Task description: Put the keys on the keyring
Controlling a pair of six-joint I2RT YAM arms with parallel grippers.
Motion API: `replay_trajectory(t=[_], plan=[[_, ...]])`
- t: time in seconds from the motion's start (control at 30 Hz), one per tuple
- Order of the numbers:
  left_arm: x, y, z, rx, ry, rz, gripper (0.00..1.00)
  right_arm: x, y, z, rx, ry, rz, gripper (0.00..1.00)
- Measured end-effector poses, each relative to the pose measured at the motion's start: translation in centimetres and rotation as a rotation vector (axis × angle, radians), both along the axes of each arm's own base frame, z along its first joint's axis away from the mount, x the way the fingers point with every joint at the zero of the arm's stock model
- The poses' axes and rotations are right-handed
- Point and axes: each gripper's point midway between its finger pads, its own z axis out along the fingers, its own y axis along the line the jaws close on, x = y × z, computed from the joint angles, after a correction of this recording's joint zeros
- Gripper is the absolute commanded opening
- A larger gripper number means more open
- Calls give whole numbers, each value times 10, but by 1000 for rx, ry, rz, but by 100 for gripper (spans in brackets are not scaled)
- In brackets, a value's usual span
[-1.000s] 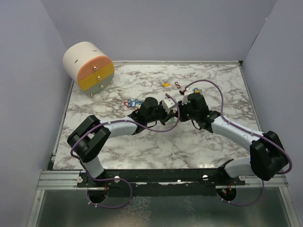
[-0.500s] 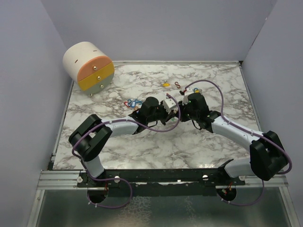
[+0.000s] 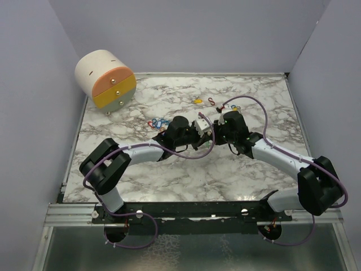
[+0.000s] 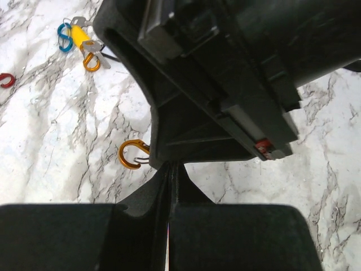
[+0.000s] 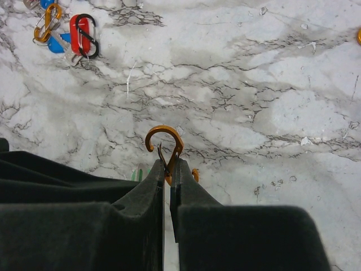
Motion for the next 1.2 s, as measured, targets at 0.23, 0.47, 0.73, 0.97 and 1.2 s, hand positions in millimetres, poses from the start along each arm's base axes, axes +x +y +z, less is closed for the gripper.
replay_trajectory(t=[0.23,0.47,0.73,0.97,1.2], plan=[[-6,-1,10,-19,-17,-18,0,2,-5,-1,7,12,-49,1],[-5,-1,11,-17,-26,-20,0,0,-7,-2,1,24,-54,1],[-5,-1,10,-15,-32,-22,0,-1,-8,7,13,6,-53,1],[-4,-2,6,-5,-30,-24,0,-2,-8,6,10,11,-52,1],[-2,-4,5,-3,-34,-25,0,-3,-8,5,7,12,-49,1]])
